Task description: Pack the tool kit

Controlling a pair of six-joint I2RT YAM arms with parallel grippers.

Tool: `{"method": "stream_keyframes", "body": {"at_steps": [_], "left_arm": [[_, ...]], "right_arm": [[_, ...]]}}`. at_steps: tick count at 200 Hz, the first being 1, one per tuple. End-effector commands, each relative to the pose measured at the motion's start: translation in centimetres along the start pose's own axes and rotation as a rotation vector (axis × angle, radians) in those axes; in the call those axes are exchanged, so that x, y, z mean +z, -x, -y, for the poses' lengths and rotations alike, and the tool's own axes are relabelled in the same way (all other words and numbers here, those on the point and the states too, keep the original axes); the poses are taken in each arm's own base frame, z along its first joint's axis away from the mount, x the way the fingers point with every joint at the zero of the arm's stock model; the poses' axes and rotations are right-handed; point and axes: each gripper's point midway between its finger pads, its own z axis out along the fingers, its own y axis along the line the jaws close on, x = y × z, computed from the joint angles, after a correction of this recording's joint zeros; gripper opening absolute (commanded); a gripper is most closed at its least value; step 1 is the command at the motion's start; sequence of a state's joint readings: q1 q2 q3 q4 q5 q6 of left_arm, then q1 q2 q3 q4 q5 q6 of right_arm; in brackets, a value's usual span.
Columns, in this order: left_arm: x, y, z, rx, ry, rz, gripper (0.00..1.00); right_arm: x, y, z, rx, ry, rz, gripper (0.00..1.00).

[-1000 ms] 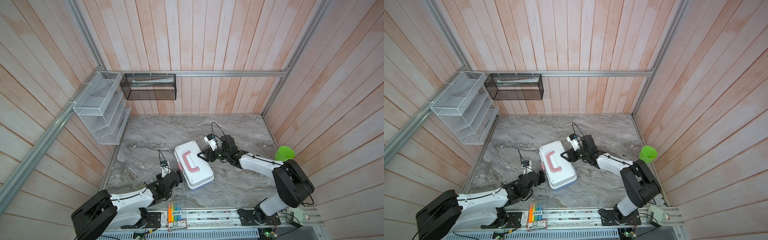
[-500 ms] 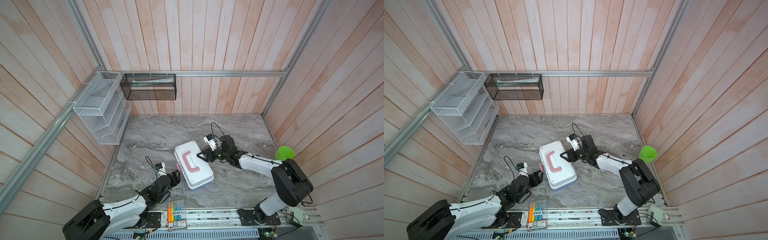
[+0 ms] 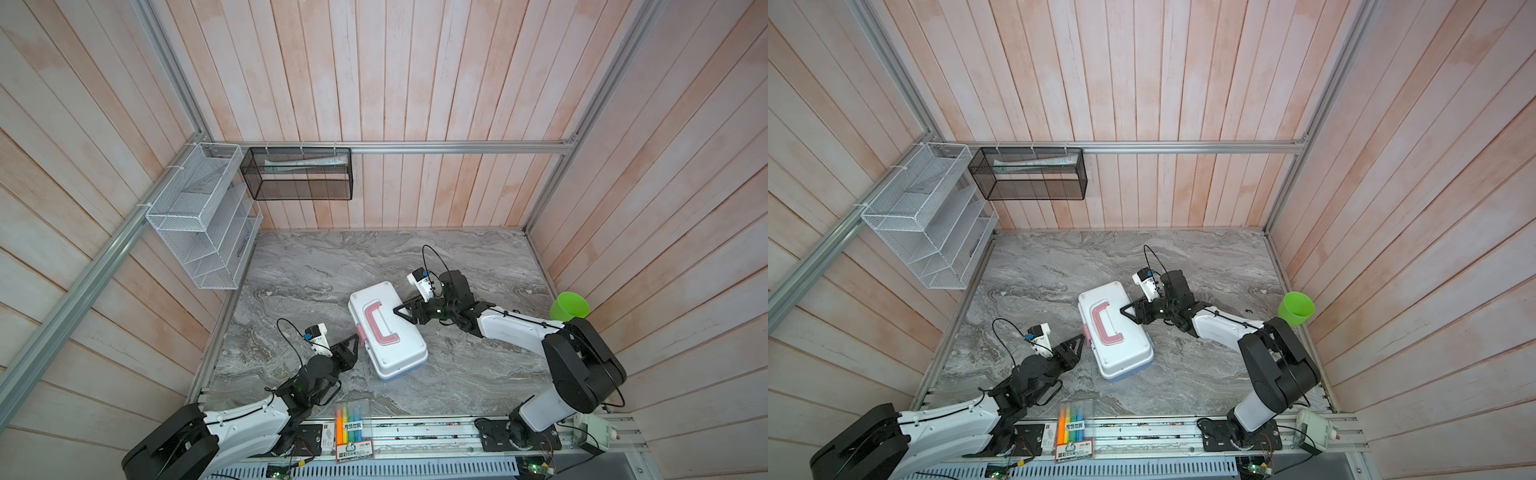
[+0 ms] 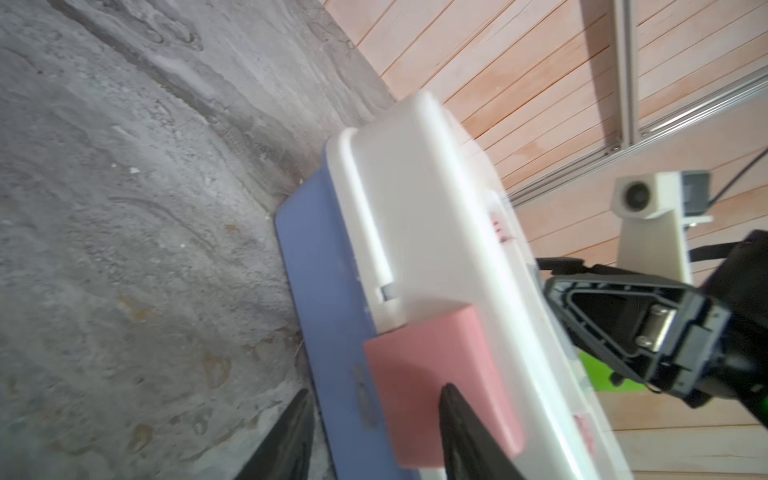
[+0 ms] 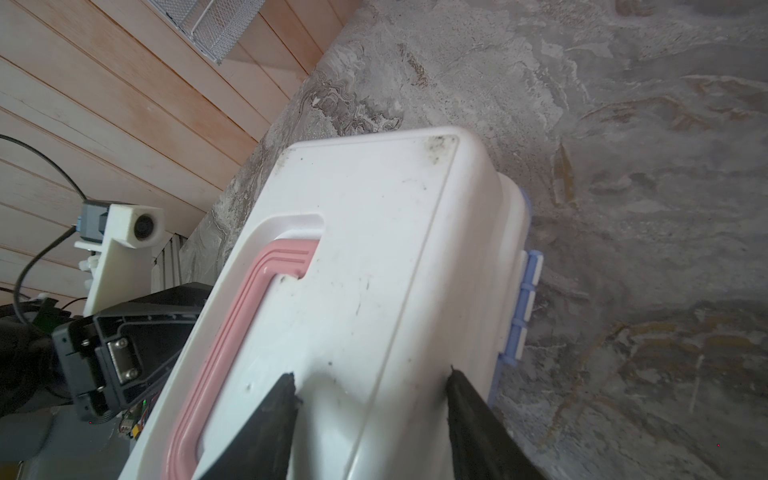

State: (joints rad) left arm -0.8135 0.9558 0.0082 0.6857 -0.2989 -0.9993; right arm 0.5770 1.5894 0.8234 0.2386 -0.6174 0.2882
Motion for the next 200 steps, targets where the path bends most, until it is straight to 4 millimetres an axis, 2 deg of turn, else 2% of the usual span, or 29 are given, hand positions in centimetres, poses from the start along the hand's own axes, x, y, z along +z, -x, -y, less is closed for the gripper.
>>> {"method": "stream_keyframes", "body": {"at_steps": [1,11,49,102,200], "left_arm": [[-0.1,0.1,1.9,0.006,-0.085,-0.007,0.4],[0.0,0.1,1.9,0.002,-0.088,-0.009,0.35],[0.3,-0.5,1.8,0.001,-0.088,-0.032,0.32],[0.5,-0.8,2.2,0.01,-0.084,-0.058,0.32],[0.3,-1.4,0.9,0.015,-0.04,-0.079,0.31]], "right_arm": [[1.0,-5.5,1.8,0.081,-0.067,-0.161,0.55],[1.1,-5.5,1.8,0.08,-0.065,-0.161,0.55],[1.3,-5.6,1.7,0.078,-0.063,-0.165,0.55],[1.3,-5.8,1.7,0.082,-0.064,-0.168,0.55],[1.4,-5.7,1.6,0.082,-0.063,-0.167,0.55]]}}
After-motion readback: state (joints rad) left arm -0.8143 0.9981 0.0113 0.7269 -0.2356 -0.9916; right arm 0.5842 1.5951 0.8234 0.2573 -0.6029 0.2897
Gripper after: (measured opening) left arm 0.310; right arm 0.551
